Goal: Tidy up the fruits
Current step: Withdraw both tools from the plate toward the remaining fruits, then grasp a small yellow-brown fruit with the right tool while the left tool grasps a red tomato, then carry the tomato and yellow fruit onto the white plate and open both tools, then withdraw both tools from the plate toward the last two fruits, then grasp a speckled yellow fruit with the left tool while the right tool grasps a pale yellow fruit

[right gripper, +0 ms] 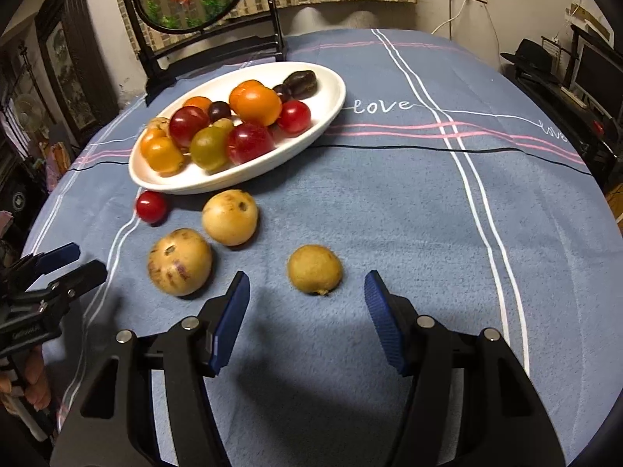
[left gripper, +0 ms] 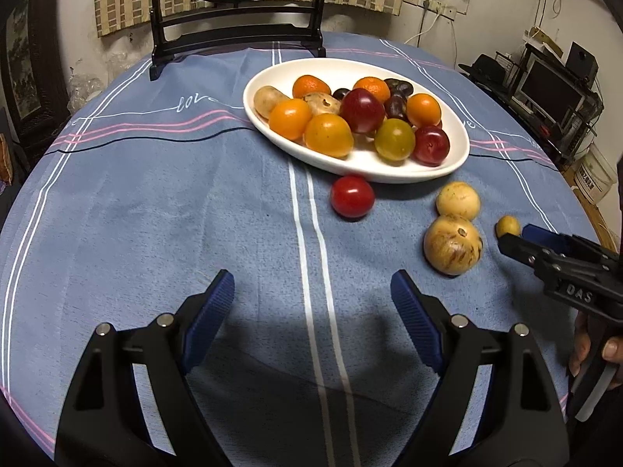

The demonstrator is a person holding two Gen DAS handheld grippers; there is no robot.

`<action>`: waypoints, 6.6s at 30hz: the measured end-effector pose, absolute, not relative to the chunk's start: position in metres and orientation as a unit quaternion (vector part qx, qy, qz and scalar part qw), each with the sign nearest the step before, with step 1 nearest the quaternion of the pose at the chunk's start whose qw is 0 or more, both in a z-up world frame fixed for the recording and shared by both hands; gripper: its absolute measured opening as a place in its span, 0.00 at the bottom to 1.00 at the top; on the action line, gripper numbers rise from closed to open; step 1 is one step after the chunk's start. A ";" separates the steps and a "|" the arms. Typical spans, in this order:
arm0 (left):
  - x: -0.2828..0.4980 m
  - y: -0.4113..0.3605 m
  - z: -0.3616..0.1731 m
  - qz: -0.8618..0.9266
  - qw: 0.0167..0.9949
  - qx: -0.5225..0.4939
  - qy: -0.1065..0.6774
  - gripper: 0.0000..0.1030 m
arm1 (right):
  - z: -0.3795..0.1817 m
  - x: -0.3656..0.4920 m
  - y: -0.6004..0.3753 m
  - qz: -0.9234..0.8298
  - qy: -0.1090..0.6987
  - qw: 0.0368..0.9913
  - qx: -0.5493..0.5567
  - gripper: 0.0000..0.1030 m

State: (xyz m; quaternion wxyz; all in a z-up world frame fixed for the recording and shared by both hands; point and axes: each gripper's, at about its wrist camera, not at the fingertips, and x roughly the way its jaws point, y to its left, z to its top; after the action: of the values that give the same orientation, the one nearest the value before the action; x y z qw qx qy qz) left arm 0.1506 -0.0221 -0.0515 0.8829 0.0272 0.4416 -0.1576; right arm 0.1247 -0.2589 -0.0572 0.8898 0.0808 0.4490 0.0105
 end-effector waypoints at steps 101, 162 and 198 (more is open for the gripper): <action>0.305 -0.070 0.004 -0.102 0.917 0.040 0.383 0.57 | -0.001 0.272 -0.226 0.084 0.400 0.908 0.098 0.34; 0.153 -0.127 -0.068 -0.220 0.857 0.104 0.454 0.52 | -0.049 0.088 -0.281 0.031 0.412 0.896 0.160 0.59; 0.140 -0.032 -0.045 -0.197 0.879 0.047 0.433 0.43 | -0.064 0.181 -0.201 0.027 0.471 0.881 0.017 0.37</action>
State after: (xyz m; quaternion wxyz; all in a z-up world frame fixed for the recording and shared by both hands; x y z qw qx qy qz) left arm 0.1401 -0.0322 -0.0451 0.8786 0.0473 0.4325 -0.1966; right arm 0.1813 -0.2009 -0.0635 0.8813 0.0167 0.4715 0.0265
